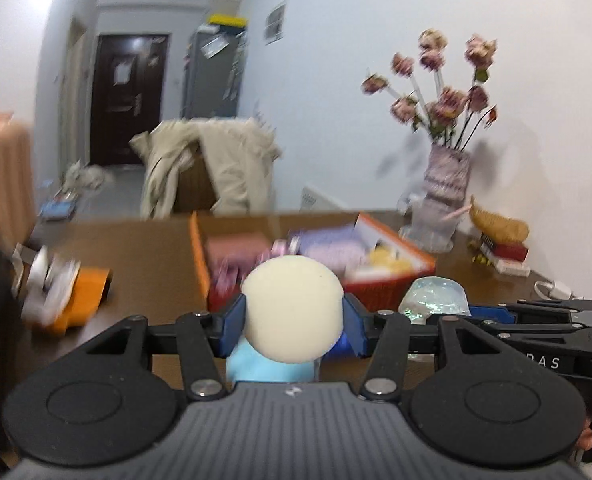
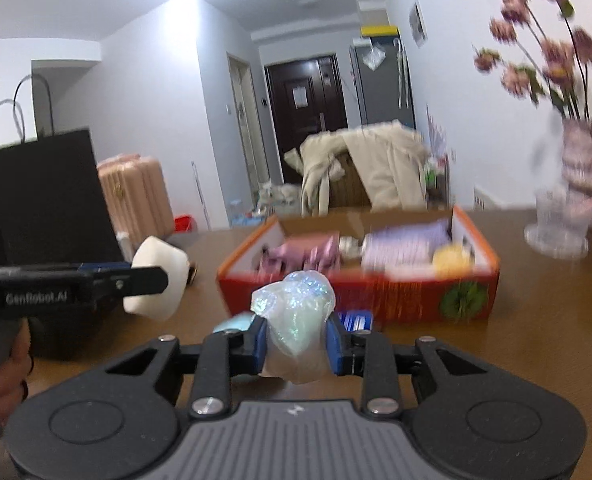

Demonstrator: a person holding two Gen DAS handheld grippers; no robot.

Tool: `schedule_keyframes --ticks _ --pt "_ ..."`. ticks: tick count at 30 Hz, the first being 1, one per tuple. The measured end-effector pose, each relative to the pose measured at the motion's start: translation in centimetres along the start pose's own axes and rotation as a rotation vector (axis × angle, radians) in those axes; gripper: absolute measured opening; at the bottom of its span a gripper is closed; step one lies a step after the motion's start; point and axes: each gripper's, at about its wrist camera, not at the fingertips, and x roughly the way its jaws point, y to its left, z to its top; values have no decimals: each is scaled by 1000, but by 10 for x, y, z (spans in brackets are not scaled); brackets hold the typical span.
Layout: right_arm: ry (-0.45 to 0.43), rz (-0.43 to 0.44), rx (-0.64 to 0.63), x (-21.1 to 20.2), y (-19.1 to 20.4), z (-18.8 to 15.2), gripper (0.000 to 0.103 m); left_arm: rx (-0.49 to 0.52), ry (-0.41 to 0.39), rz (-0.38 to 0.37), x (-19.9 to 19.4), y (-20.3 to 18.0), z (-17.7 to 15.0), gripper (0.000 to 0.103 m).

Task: Organize soft objects
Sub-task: 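Lower both items into the box and open both grippers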

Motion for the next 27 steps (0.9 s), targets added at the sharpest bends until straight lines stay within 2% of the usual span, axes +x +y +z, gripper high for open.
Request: schedule_keyframes --ticks 3,6,8,11,14,15,16,18,21,27 --pt "-20 25 -1 27 -13 37 29 19 33 -27 40 7 37 53" --pt "33 30 1 71 -26 61 30 65 118 5 97 15 54 54" --pt "88 25 5 106 -34 71 30 75 196 68 137 22 54 54" --pt "148 11 16 152 -44 75 30 86 294 81 175 30 50 54" --pt "226 -40 9 193 -51 69 33 117 358 87 194 36 38 58" --pt "246 -39 15 201 -53 65 38 126 370 86 196 38 34 63" --pt "269 -35 23 206 -53 59 43 129 364 83 197 39 31 69" --pt "267 -16 48 210 -57 54 45 119 349 59 195 44 29 71" --pt "242 -22 65 206 -59 59 57 96 323 50 191 46 31 77" --pt "174 -31 56 180 -59 79 57 53 272 70 175 50 46 78"
